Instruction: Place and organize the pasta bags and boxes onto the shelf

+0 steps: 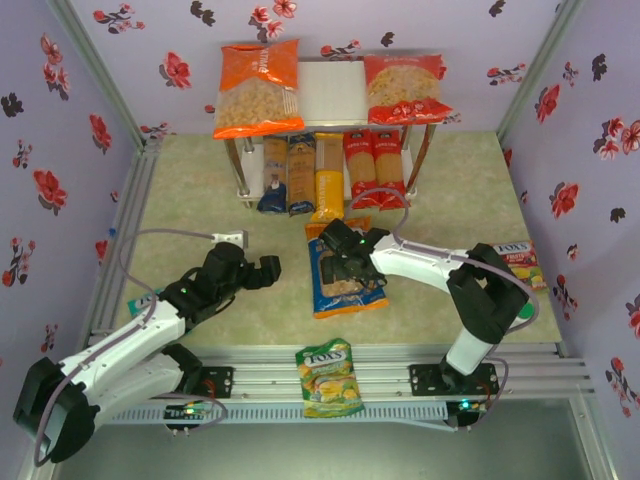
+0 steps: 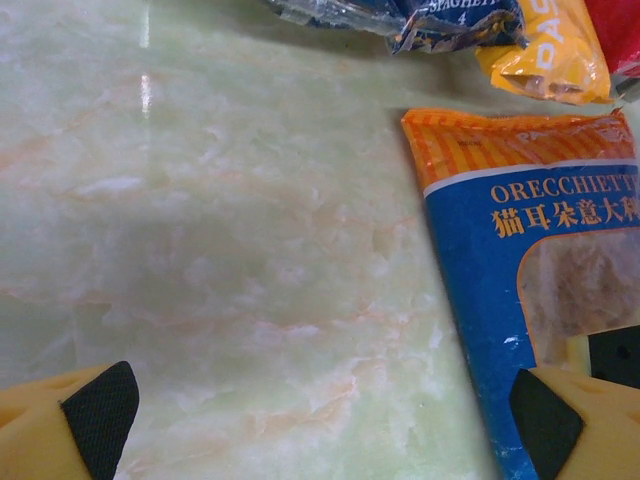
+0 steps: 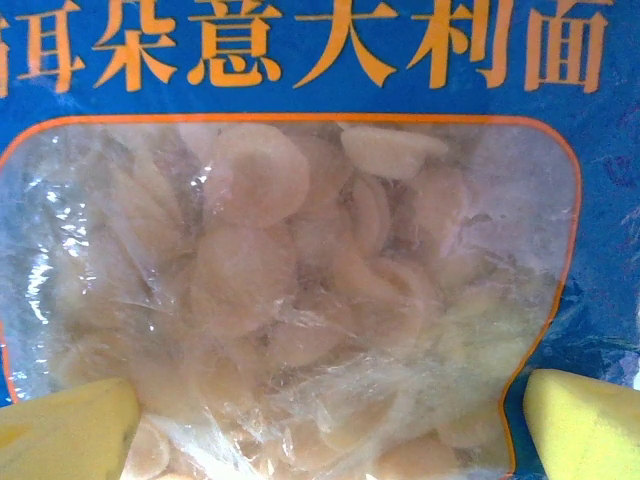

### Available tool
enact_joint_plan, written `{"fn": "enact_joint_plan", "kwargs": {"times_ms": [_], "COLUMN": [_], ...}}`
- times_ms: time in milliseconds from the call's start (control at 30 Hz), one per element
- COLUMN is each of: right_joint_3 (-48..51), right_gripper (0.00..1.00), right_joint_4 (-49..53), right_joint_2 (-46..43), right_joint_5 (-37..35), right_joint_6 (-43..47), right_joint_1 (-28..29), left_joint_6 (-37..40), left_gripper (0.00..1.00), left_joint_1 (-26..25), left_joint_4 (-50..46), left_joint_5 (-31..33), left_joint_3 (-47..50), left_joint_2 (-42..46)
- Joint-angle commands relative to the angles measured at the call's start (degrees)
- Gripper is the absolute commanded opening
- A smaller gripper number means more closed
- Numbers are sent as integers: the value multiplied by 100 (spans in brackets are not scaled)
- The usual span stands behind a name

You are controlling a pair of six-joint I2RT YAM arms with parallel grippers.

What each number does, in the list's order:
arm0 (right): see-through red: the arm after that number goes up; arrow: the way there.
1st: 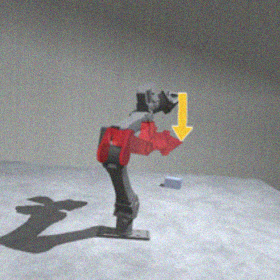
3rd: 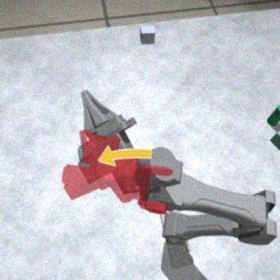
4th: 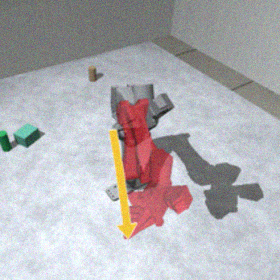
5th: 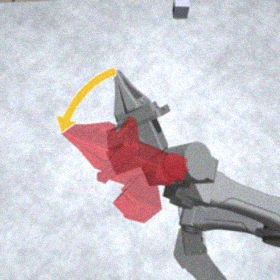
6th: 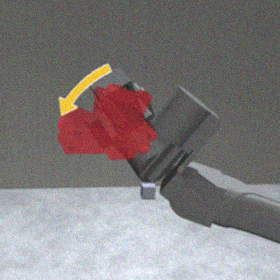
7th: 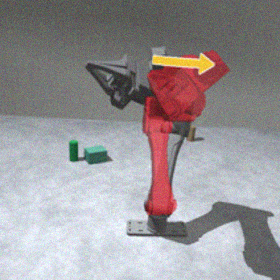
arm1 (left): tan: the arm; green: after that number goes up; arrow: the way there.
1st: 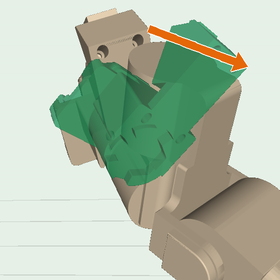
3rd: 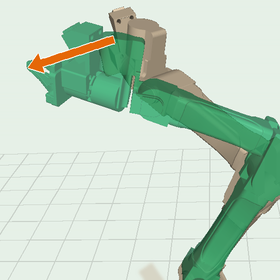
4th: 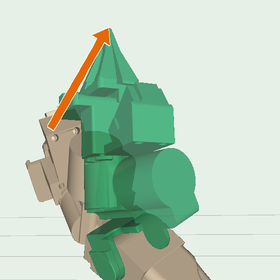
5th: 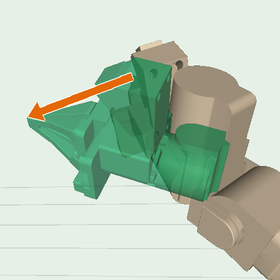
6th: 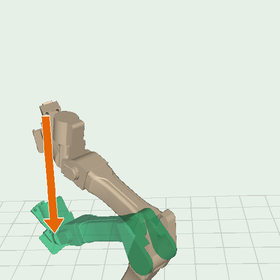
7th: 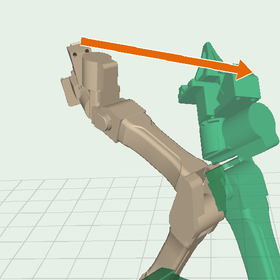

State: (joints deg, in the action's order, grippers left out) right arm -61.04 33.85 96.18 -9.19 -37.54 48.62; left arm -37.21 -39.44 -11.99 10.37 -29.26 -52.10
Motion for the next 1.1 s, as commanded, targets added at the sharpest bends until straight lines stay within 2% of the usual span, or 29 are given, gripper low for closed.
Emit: {"fn": "enact_joint_plan", "kwargs": {"times_ms": [0, 600, 900, 1067], "right_joint_3": [-136, -459, -275, -12], "right_gripper": [99, 99, 99, 91], "right_joint_4": [75, 255, 278, 247], "right_joint_2": [-82, 645, 961, 1079], "right_joint_5": [-124, -17, 358, 577], "right_joint_6": [24, 2, 82, 124], "right_joint_1": [-24, 44, 20, 2], "left_joint_6": [-57, -149, -152, -172], "left_gripper": [100, 100, 100, 100], "left_joint_1": [68, 173, 225, 244], "left_joint_4": [119, 320, 364, 371], "left_joint_5": [-75, -250, -308, -316], "left_joint_3": [109, 220, 240, 255], "left_joint_2": [39, -27, -69, -59]}}
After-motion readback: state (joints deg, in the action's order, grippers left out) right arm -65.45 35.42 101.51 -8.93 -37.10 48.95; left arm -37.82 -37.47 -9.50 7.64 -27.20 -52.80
